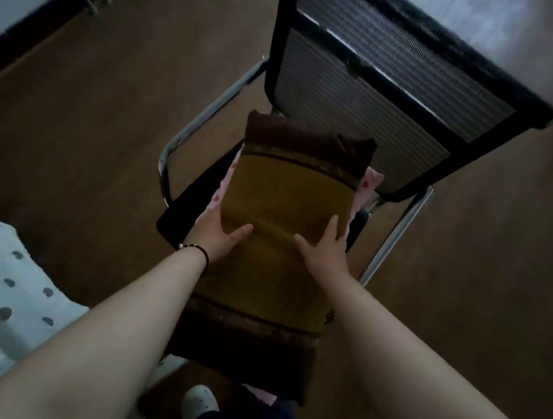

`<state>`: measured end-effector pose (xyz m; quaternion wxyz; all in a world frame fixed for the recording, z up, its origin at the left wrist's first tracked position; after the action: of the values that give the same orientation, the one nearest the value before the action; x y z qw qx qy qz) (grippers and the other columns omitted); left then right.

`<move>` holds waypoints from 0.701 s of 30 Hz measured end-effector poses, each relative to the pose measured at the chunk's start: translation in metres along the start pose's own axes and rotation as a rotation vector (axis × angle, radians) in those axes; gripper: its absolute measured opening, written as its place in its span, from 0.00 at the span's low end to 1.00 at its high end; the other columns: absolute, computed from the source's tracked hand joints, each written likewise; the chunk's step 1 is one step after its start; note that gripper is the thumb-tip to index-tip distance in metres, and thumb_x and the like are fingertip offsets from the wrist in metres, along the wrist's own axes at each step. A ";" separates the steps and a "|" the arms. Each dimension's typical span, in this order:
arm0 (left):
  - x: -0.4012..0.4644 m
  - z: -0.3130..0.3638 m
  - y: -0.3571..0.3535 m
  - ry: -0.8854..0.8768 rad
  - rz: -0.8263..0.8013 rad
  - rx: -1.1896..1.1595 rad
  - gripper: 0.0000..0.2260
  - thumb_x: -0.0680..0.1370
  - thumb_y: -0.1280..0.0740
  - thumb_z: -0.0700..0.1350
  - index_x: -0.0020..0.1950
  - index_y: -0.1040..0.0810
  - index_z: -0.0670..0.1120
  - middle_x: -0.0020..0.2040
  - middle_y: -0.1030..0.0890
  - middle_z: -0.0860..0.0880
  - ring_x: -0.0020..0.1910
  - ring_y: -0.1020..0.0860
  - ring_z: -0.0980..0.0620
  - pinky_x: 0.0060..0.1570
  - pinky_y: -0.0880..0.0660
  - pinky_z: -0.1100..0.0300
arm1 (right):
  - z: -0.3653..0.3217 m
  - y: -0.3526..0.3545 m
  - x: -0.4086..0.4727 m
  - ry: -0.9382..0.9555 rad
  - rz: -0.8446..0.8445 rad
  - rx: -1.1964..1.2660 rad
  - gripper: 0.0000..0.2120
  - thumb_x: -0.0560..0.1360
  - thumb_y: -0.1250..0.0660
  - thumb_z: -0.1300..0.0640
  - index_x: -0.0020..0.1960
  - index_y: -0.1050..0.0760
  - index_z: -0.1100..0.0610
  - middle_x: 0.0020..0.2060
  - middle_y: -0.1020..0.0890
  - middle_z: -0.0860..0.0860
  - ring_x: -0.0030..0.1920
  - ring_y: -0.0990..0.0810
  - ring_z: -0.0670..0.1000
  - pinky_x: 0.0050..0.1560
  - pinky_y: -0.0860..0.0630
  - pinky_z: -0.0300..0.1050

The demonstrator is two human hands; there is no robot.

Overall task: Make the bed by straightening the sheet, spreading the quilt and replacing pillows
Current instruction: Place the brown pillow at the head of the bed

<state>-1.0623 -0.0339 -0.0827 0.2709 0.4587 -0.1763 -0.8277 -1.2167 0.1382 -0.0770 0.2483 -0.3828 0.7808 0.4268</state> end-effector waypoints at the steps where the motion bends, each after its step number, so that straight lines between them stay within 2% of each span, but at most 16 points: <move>1: 0.004 -0.004 -0.001 0.021 0.000 0.008 0.39 0.71 0.31 0.67 0.76 0.42 0.57 0.71 0.30 0.52 0.67 0.29 0.47 0.65 0.31 0.48 | 0.001 -0.004 0.003 -0.030 0.016 -0.004 0.51 0.76 0.32 0.39 0.79 0.68 0.47 0.80 0.58 0.55 0.79 0.50 0.62 0.75 0.42 0.63; 4: 0.019 -0.021 -0.015 0.161 -0.029 0.060 0.46 0.65 0.35 0.74 0.76 0.41 0.52 0.71 0.29 0.49 0.66 0.28 0.43 0.65 0.30 0.44 | 0.014 -0.013 0.017 -0.220 0.022 0.056 0.59 0.72 0.29 0.38 0.78 0.72 0.52 0.79 0.55 0.60 0.78 0.48 0.64 0.74 0.42 0.64; 6: 0.022 -0.024 -0.023 0.204 -0.033 0.060 0.43 0.67 0.34 0.72 0.74 0.38 0.49 0.68 0.27 0.47 0.64 0.27 0.43 0.63 0.30 0.47 | 0.021 -0.016 0.024 -0.345 -0.018 0.162 0.61 0.70 0.27 0.37 0.78 0.71 0.55 0.79 0.48 0.61 0.76 0.41 0.64 0.72 0.38 0.63; 9: 0.021 -0.020 -0.027 0.170 0.033 -0.010 0.35 0.71 0.30 0.64 0.73 0.36 0.51 0.64 0.25 0.48 0.61 0.25 0.44 0.60 0.29 0.49 | 0.024 -0.013 0.026 -0.393 -0.002 0.242 0.56 0.67 0.23 0.39 0.80 0.55 0.57 0.75 0.37 0.60 0.71 0.32 0.64 0.69 0.31 0.62; 12: 0.016 -0.016 -0.014 0.193 0.084 -0.096 0.35 0.69 0.28 0.64 0.71 0.32 0.52 0.63 0.23 0.49 0.59 0.24 0.44 0.60 0.27 0.47 | 0.019 -0.007 0.017 -0.325 0.054 0.258 0.41 0.72 0.25 0.45 0.76 0.43 0.56 0.70 0.30 0.57 0.68 0.28 0.62 0.65 0.28 0.60; 14: 0.006 -0.014 -0.002 0.186 0.104 -0.135 0.29 0.72 0.30 0.60 0.70 0.28 0.50 0.63 0.22 0.48 0.59 0.24 0.44 0.61 0.27 0.46 | 0.013 -0.003 0.003 -0.254 0.068 0.230 0.32 0.76 0.29 0.48 0.74 0.40 0.54 0.69 0.28 0.56 0.67 0.27 0.60 0.64 0.28 0.58; 17: -0.020 -0.004 0.014 0.130 0.188 -0.179 0.23 0.76 0.32 0.57 0.67 0.25 0.48 0.62 0.22 0.49 0.58 0.23 0.45 0.59 0.26 0.45 | 0.005 0.003 -0.022 -0.145 0.080 0.178 0.26 0.80 0.35 0.51 0.75 0.38 0.53 0.69 0.27 0.54 0.66 0.26 0.58 0.61 0.27 0.54; 19: -0.049 -0.001 0.027 0.086 0.248 -0.240 0.17 0.77 0.33 0.55 0.61 0.22 0.48 0.53 0.19 0.51 0.50 0.21 0.48 0.51 0.24 0.51 | -0.005 0.008 -0.049 -0.059 0.103 0.152 0.27 0.81 0.37 0.52 0.78 0.41 0.50 0.67 0.25 0.52 0.63 0.24 0.56 0.58 0.26 0.53; 21: -0.083 0.001 0.043 0.072 0.300 -0.271 0.10 0.78 0.33 0.54 0.52 0.20 0.49 0.44 0.20 0.52 0.43 0.21 0.50 0.38 0.28 0.58 | -0.018 0.014 -0.078 0.013 0.105 0.129 0.27 0.81 0.38 0.52 0.78 0.42 0.49 0.62 0.23 0.51 0.58 0.23 0.53 0.57 0.25 0.52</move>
<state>-1.0149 -0.0174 -0.0042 0.4567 0.4160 -0.1199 -0.7772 -1.1838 0.1578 -0.0059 0.2444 -0.3272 0.8273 0.3857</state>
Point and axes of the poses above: each hand's wrist, its own x-axis towards the middle knuckle, its own y-axis out of the back of the hand, z = x × y, the point moved 2 cm from there along x, towards the middle knuckle
